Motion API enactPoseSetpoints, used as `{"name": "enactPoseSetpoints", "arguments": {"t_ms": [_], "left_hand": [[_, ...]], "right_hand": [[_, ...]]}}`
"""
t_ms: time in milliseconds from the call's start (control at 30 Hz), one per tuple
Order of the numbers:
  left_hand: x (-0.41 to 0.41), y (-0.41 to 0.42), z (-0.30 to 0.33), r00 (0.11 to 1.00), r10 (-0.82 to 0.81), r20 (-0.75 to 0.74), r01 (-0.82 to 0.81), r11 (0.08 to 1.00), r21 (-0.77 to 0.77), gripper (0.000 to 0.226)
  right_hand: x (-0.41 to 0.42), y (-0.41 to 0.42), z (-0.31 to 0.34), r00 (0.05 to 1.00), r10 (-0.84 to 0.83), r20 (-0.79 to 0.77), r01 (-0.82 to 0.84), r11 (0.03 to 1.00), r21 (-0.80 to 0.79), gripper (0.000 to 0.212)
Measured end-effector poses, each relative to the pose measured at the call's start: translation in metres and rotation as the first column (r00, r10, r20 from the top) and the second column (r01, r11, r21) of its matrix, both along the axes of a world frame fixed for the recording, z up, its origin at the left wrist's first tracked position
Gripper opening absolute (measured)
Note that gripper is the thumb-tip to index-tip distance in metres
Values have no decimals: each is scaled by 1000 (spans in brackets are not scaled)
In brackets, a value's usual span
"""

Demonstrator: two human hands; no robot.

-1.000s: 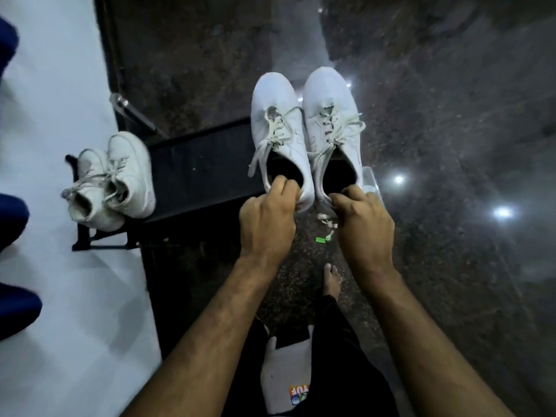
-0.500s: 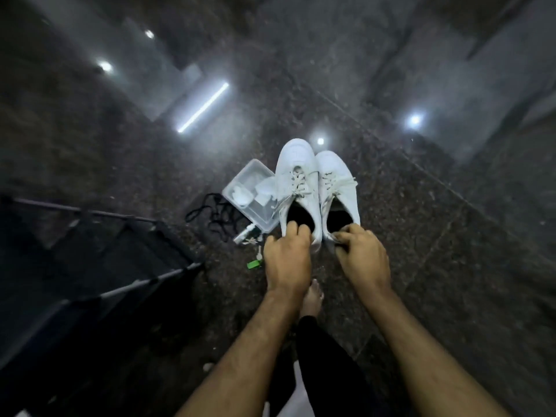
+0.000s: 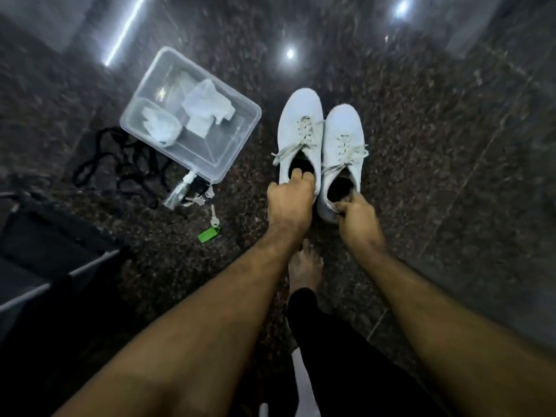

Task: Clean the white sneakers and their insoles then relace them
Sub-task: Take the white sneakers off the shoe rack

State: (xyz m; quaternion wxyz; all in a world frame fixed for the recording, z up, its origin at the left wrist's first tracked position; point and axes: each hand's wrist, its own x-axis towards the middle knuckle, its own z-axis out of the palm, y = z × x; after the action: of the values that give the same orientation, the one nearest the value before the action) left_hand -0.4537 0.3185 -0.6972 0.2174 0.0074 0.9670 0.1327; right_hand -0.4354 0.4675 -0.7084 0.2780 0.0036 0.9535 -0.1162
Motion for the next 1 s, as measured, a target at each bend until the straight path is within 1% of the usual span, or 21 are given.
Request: {"name": "enactPoseSetpoints", "arguments": {"t_ms": [33,67,133,167,233,300,367,433,533,600,700,733,800,867,933,1000], "left_hand": [[2,-3,-8,1000,6,28,-7,1000,9,15],[6,-7,-14,998,4,69,-5,1000,25,15],[11,-16,-16,991,-21,133,12,997,71,19],[12,-23,-10,989,-19,144,6,996,88,20],[10,-33,9,993,35,109,-48,991,123,20],[7,-45,40,990,135,36,-139,979,149,19],[1,-59,72,971,236,-32,-228,960,161,22],[0,-79,109,934,352,-65,-336,924,182,25],[9,-110,166,850,516,-102,-477,838,263,28],[23,-137,208,781,613,-122,-554,769,319,28],[50,-173,277,623,753,-212,-644,647,408,22],[65,-190,305,557,797,-232,-668,596,446,21],[87,-212,350,475,847,-241,-691,528,493,20],[117,-243,400,370,889,-270,-711,458,535,17],[159,-272,452,277,909,-313,-713,412,567,16],[205,-298,495,171,920,-353,-725,360,588,15]], "right_hand": [[0,-2,-5,996,41,82,-40,999,-10,6],[-1,-5,-8,987,74,142,-72,997,-22,15],[-8,-17,-3,982,56,181,-52,998,-30,30],[-12,-27,9,982,44,181,-38,999,-34,30],[-19,-51,32,992,-20,123,27,998,-57,26],[-24,-79,60,993,-90,83,98,989,-109,27],[-31,-107,91,993,-112,25,115,976,-184,28],[-35,-135,127,993,-118,-14,111,963,-247,30],[-37,-172,182,991,-115,-72,88,950,-301,33],[-34,-199,225,990,-81,-119,35,936,-349,35],[-19,-241,290,981,-39,-192,-47,904,-425,43],[-9,-260,318,978,-8,-208,-89,887,-453,45],[8,-285,359,971,46,-236,-160,857,-489,44],[32,-319,404,956,100,-274,-236,817,-526,41],[65,-353,451,948,141,-286,-289,759,-583,41],[103,-388,493,928,223,-300,-368,688,-626,42]]}}
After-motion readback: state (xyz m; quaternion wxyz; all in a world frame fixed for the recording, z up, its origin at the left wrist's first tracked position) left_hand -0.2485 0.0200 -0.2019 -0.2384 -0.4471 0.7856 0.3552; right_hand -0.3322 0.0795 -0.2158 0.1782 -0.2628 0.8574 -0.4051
